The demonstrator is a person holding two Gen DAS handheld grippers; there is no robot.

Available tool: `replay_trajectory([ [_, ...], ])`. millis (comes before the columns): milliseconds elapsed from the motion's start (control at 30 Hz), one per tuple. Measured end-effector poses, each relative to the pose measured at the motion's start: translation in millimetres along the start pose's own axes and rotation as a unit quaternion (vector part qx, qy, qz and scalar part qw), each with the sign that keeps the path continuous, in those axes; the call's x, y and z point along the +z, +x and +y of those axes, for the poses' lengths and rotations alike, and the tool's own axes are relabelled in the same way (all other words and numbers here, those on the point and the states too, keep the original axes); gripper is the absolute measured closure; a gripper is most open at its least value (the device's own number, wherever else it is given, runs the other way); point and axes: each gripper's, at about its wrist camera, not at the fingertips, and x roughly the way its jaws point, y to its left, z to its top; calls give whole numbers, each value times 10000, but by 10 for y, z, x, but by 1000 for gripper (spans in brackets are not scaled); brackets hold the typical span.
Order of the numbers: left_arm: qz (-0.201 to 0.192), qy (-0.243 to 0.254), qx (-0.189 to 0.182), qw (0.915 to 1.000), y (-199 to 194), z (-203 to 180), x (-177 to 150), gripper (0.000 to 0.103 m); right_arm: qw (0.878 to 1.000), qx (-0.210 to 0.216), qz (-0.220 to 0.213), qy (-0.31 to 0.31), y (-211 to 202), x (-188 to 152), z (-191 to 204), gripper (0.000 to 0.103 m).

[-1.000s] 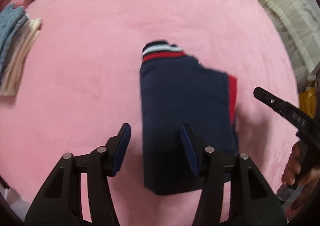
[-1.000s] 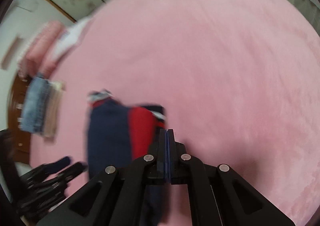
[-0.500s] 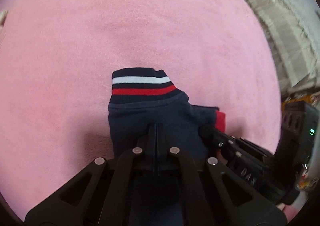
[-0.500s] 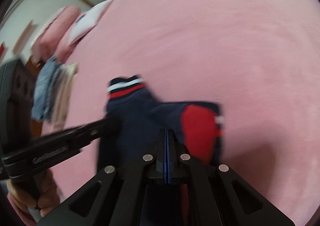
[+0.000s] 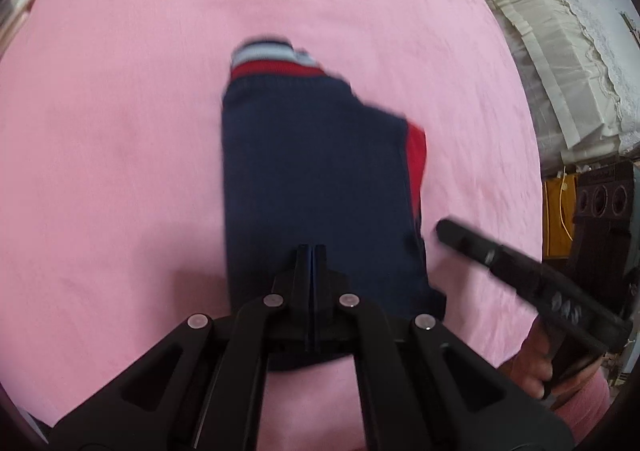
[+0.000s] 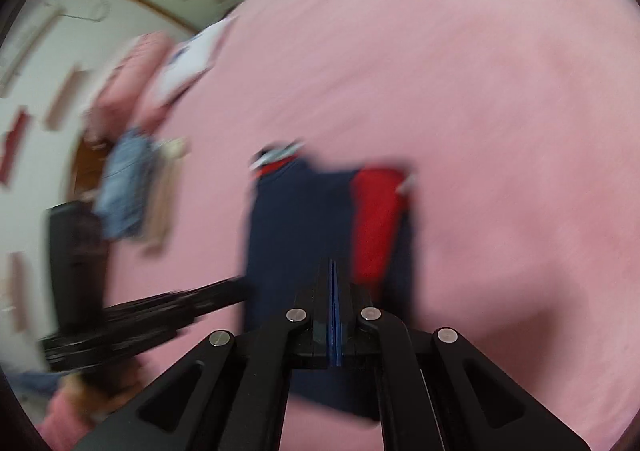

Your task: Fold large clothes

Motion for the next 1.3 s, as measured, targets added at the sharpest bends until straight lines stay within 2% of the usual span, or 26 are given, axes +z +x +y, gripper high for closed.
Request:
replay_trajectory([
  [67,49,-55,6,10000,71,-14,-118,103,9992,157,344,-107,91,-249,59,103],
  [167,23,-171,129,9998,173,-4,-253,103,9952,-450,752,-428,327,-577,106,103],
  [367,-68,-568,121,9983,217,26,-399,103,9910,-1012,818,-318,445,-804,72,103],
  [433,-47,-573,297,9979,173,15,-445,103,9869,-1305,838,-435,418,-904,95,103],
  [533,53,-551,743,9957,48,-57,-555,103,9769,-1828,886,-663,143,-1052,196,101],
  [600,73,-531,928,9942,-59,-121,-621,103,9711,-2033,998,-749,38,-1130,266,93],
  [667,96,-577,998,9933,-158,-167,-663,103,9719,-2043,959,-675,-95,-1158,369,85],
  [700,130,-594,1015,9930,-206,-201,-680,103,9728,-2046,886,-635,-172,-1179,426,72],
  [733,194,-580,1059,9925,-247,-228,-685,103,9729,-2072,817,-622,-254,-1184,464,63],
  [767,317,-541,1171,9911,-294,-261,-698,103,9722,-2141,711,-634,-362,-1192,503,48],
  [800,408,-514,1284,9896,-341,-293,-707,103,9698,-2270,616,-648,-454,-1204,569,38],
  [833,428,-493,1329,9890,-396,-322,-713,102,9681,-2350,559,-661,-466,-1184,674,36],
  [867,415,-478,1364,9886,-459,-360,-718,96,9672,-2397,511,-670,-516,-1178,757,34],
  [900,393,-448,1403,9883,-520,-383,-724,78,9670,-2408,482,-673,-564,-1177,834,32],
  [933,327,-391,1463,9879,-584,-440,-725,65,9674,-2399,452,-674,-577,-1050,924,31],
  [967,205,-342,1511,9877,-671,-491,-722,42,9673,-2415,409,-663,-610,-1008,998,26],
  [1000,49,-317,1598,9866,-798,-502,-721,41,9672,-2425,366,-658,-605,-969,1087,21],
  [1067,-87,-226,1677,9855,-985,-534,-693,40,9669,-2443,305,-664,-707,-905,1183,18],
  [1300,-231,-391,1435,9886,-1308,-615,-552,36,9711,-2307,127,-593,-1129,-694,1395,14],
])
